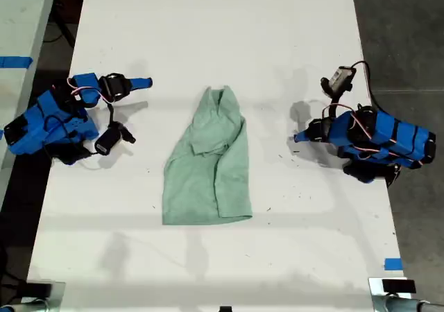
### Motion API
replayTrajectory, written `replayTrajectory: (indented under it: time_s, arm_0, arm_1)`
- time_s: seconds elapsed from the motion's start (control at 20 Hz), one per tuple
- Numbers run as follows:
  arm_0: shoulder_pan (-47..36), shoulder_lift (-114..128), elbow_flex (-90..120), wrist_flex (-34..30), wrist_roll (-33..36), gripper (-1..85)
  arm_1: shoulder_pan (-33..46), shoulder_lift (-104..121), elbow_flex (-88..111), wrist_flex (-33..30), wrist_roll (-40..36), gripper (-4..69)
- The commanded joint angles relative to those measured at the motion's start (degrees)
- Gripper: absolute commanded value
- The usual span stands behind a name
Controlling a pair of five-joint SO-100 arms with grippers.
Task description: Fold t shirt
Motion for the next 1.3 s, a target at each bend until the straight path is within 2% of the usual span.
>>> replayTrajectory:
  time_s: [0.0, 1.25]
  arm_0:
    - [0.4, 0.4, 2.0, 0.1, 0.4, -0.3]
    - [0.8, 0.4, 2.0, 0.3, 0.4, -0.3]
  arm_1:
    - [-0.3, 0.5, 1.4, 0.6, 1.1, 1.3]
    - [-0.3, 0.5, 1.4, 1.1, 1.8, 1.3]
